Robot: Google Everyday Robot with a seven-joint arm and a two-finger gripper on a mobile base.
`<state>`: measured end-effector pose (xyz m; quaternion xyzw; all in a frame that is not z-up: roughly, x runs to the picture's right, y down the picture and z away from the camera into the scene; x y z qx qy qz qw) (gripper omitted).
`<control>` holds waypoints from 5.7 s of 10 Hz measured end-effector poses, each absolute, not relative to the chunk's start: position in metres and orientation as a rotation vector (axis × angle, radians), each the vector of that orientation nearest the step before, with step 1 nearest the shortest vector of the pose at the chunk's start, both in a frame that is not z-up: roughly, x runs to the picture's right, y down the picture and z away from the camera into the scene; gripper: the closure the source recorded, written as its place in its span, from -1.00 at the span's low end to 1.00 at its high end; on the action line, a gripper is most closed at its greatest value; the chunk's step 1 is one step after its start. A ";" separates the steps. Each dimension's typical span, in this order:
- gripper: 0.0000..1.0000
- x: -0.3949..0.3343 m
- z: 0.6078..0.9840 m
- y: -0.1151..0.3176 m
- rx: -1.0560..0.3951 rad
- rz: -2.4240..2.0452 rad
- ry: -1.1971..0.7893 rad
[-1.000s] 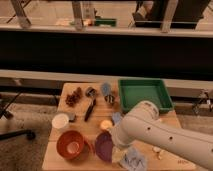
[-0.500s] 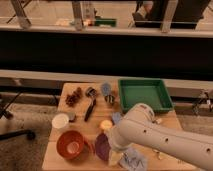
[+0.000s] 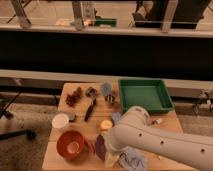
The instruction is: Place pepper in plastic cup
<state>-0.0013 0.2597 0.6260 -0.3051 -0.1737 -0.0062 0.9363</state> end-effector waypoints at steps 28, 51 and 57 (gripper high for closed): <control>-0.15 -0.091 0.701 0.288 -0.633 0.005 -0.241; -0.15 -0.143 0.701 0.300 -0.641 -0.059 -0.244; -0.15 -0.097 0.723 0.269 -0.620 0.110 -0.195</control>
